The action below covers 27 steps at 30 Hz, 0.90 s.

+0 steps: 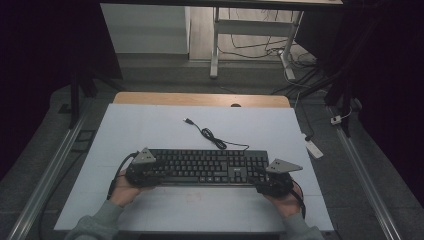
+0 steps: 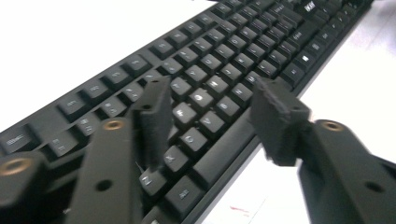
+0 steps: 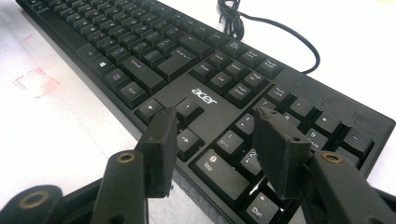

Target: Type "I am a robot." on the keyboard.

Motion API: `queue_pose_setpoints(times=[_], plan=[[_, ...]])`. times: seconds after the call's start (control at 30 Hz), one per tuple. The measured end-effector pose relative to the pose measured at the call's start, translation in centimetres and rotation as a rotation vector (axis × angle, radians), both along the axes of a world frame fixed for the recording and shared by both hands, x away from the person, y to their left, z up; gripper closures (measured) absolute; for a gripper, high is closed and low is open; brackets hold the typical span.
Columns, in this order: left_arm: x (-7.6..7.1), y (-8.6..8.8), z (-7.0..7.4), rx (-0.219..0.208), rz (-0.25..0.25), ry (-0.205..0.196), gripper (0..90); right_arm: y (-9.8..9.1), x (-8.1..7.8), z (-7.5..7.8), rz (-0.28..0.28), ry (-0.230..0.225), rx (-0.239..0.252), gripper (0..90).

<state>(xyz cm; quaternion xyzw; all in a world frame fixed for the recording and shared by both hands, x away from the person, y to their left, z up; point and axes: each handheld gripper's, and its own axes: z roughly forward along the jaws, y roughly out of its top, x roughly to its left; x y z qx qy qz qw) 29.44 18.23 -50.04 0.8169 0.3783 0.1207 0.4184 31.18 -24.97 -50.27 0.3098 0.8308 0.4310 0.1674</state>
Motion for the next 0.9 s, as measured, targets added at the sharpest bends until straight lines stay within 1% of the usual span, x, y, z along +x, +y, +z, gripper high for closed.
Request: queue_pose_setpoints(times=[0.1,0.17,0.4,0.43,0.53,0.57,0.73,0.8,0.9], plan=[[0.1,0.8,0.4,-0.014,0.032,0.002,40.4,-0.1,0.0,0.1,-0.001,0.001,-0.002,50.2],[0.1,1.2,0.6,-0.02,0.043,0.0,37.6,-0.1,0.0,0.0,-0.003,0.0,0.003,50.2],[0.1,1.9,1.0,-0.024,0.062,-0.004,33.1,0.0,0.0,0.0,-0.002,0.001,0.001,50.1],[0.1,2.0,1.0,-0.026,0.062,-0.005,33.0,-0.1,0.0,0.0,-0.007,-0.001,-0.006,50.1],[0.1,2.1,1.0,-0.026,0.063,-0.008,34.0,-0.1,0.0,0.1,-0.003,0.002,-0.007,50.1],[0.1,2.1,1.0,-0.026,0.063,-0.008,34.2,-0.1,0.0,0.0,-0.003,0.001,0.0,50.0],[0.2,2.3,1.1,-0.023,0.074,-0.011,36.6,-0.1,0.0,0.0,-0.001,0.004,-0.005,50.0],[0.2,2.5,1.1,-0.022,0.08,-0.012,38.9,-0.1,0.0,0.0,-0.002,0.004,-0.005,50.0],[0.3,2.8,1.0,-0.019,0.095,-0.012,45.5,-0.1,0.0,0.0,-0.003,0.003,-0.004,50.0]])
